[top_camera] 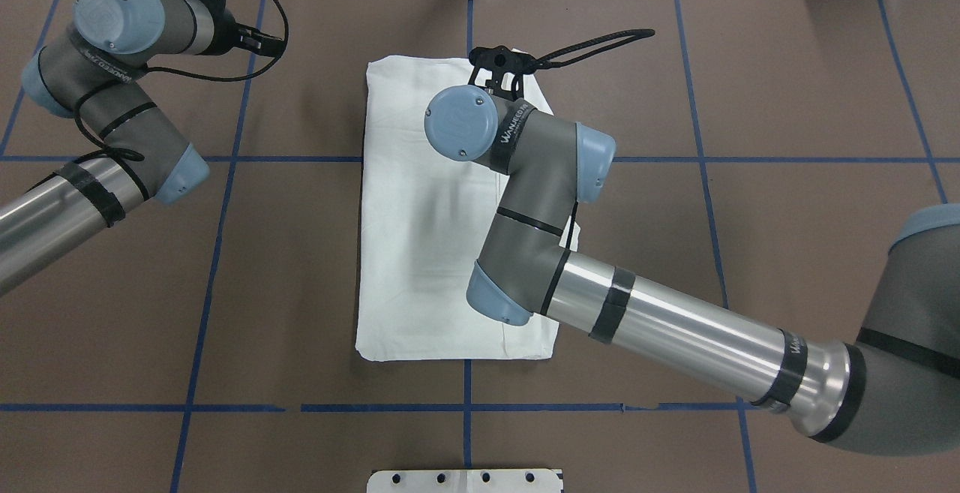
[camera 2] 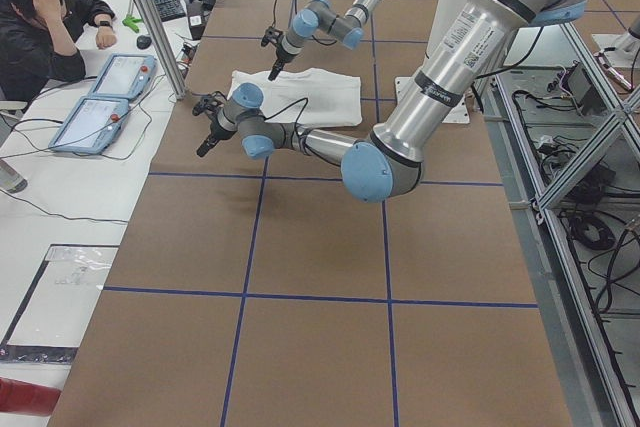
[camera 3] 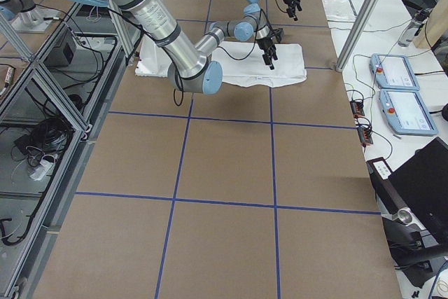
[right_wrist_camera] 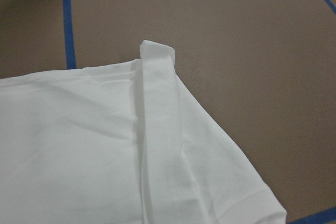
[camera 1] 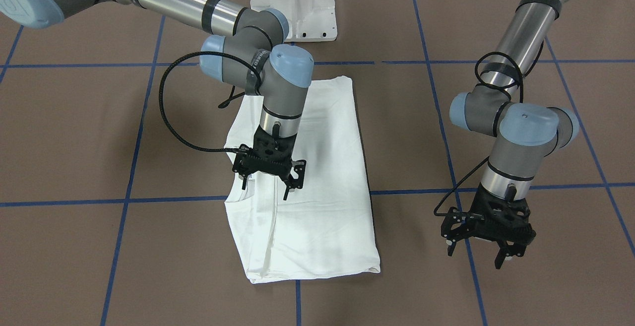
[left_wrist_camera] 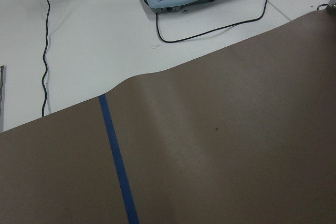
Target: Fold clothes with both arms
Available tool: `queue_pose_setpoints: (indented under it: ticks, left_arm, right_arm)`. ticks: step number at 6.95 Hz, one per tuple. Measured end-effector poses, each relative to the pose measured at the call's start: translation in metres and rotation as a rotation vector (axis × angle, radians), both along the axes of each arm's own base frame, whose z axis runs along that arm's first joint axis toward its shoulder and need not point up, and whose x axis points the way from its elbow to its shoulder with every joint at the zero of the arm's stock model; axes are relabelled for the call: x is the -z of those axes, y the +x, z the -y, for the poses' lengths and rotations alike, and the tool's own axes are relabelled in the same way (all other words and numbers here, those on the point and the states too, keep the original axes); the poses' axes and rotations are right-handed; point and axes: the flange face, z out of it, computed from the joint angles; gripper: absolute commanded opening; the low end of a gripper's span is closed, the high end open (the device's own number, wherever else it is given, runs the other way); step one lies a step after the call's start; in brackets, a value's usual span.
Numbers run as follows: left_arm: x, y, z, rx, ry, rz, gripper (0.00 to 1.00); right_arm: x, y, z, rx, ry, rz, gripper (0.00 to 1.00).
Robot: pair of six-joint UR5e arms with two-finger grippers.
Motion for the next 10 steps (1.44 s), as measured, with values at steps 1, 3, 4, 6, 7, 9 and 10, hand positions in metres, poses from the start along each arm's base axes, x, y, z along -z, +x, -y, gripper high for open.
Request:
queue_pose_setpoints:
  ticks: [1, 3, 4, 6, 7, 9, 10]
  left_arm:
    - [-0.003, -0.001, -0.001, 0.0, -0.003, 0.002, 1.0]
    - [-0.005, -0.001, -0.001, 0.0, -0.004, 0.003, 1.0]
    - [-0.005, -0.001, -0.001, 0.0, -0.005, 0.003, 1.0]
    - [-0.005, -0.001, -0.001, 0.0, -0.006, 0.004, 1.0]
    - [-0.005, -0.001, -0.001, 0.0, -0.006, 0.004, 1.0]
    - [-0.005, -0.001, -0.001, 0.0, -0.006, 0.004, 1.0]
    - [-0.005, -0.001, -0.002, -0.001, -0.006, 0.005, 1.0]
  right_arm:
    - [-0.006, -0.011, 0.019, -0.002, -0.018, -0.04, 1.0]
    - [-0.025, -0.025, 0.036, -0.004, -0.022, -0.06, 1.0]
    - [-0.033, -0.028, 0.039, -0.005, -0.023, -0.066, 1.0]
    - [-0.041, -0.025, 0.046, 0.006, -0.019, -0.088, 1.0]
    - [-0.042, -0.021, 0.052, 0.028, -0.01, -0.107, 1.0]
    - [-0.048, -0.004, 0.062, 0.101, -0.03, -0.209, 1.0]
    - [-0.051, 0.012, 0.069, 0.154, -0.05, -0.275, 1.0]
